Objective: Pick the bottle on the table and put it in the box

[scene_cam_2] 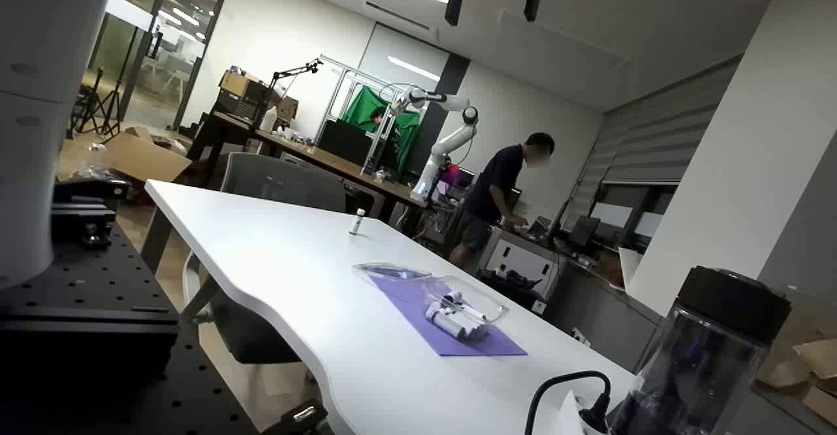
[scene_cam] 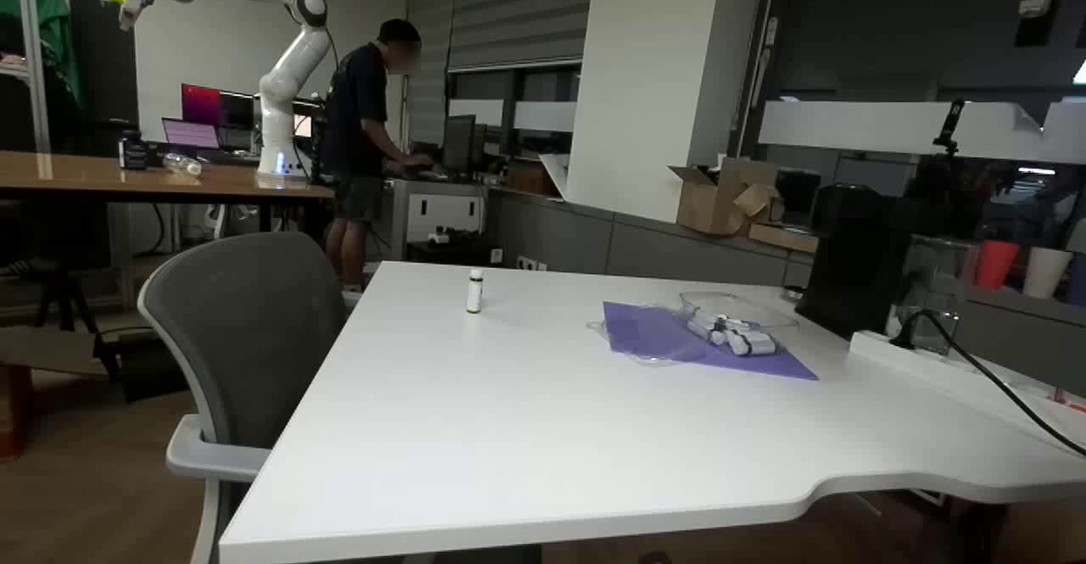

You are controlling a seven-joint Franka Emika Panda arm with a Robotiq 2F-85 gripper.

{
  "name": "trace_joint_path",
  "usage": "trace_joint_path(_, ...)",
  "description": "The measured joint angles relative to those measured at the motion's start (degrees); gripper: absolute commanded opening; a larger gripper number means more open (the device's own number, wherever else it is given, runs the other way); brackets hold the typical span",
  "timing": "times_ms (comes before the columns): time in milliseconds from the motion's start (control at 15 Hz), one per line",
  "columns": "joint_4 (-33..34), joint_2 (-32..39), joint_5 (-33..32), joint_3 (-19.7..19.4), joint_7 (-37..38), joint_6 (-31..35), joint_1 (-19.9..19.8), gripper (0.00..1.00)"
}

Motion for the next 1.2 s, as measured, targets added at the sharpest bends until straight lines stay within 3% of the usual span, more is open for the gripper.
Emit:
trace_joint_path(867,0.0,0.5,0.0,-0.1,-0.4,0.5,0.6,1.00)
trace_joint_path(1200,0.6,11.1,3.9,-0.5,-3.7,11.7,7.8,1.00)
